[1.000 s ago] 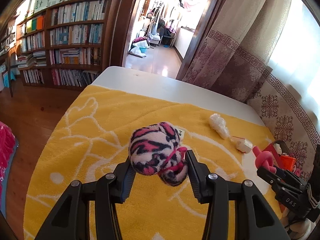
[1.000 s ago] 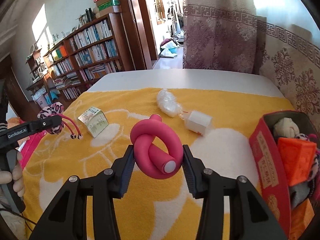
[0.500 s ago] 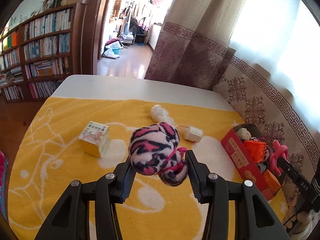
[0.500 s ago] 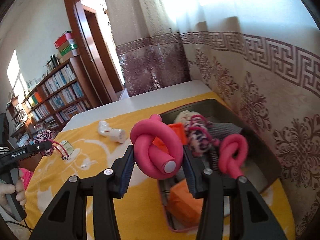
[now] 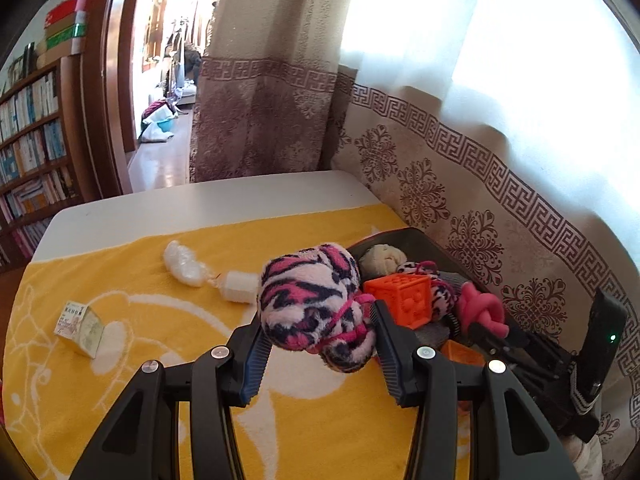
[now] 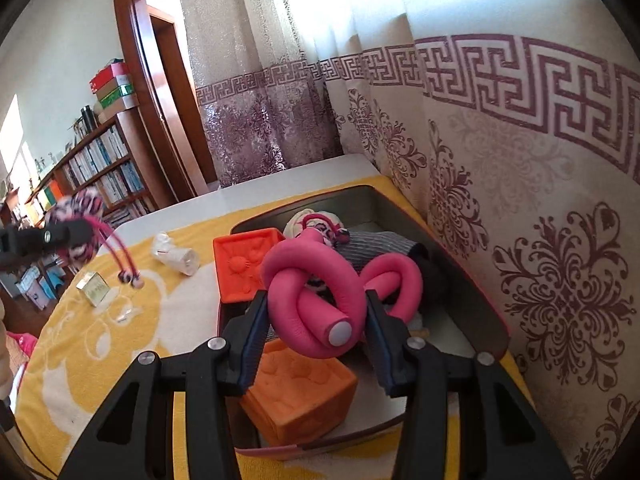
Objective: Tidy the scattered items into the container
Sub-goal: 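Carry the plush and pink curler into the red tin and open both tools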
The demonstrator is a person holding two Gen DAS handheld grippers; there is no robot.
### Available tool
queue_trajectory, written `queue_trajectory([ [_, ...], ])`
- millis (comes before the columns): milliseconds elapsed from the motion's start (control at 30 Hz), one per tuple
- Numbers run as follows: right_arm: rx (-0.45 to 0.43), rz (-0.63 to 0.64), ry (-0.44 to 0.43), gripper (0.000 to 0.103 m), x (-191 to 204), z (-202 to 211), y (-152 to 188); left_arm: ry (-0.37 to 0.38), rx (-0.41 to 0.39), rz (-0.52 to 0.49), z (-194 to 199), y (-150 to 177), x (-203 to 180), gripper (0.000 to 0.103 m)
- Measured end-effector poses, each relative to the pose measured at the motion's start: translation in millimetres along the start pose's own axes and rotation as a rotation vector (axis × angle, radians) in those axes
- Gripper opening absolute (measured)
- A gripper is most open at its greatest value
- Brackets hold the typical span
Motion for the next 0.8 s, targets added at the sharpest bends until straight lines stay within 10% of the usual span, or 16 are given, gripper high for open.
queue_trajectory([
  [633,-0.02,0.005,-0.032,0.05,-1,-5,1,0.093,0.075,-0.068,-112,-67,-88,0.05],
  [800,-0.024,-0.056,-0.039,0.056,-11,-1,0,0.101,0.155,-0.004,-139,-56,-77,0.064],
])
Point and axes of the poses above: each gripper's, at about its wrist camera, not at the fingertips, and z roughly against the way its jaws point, x to its left, y to its underside, the point moved 9 cm from there along -z, roughly the way its jaws point, and after that the axes turned 8 degrees about x, right-handed, at the moved point
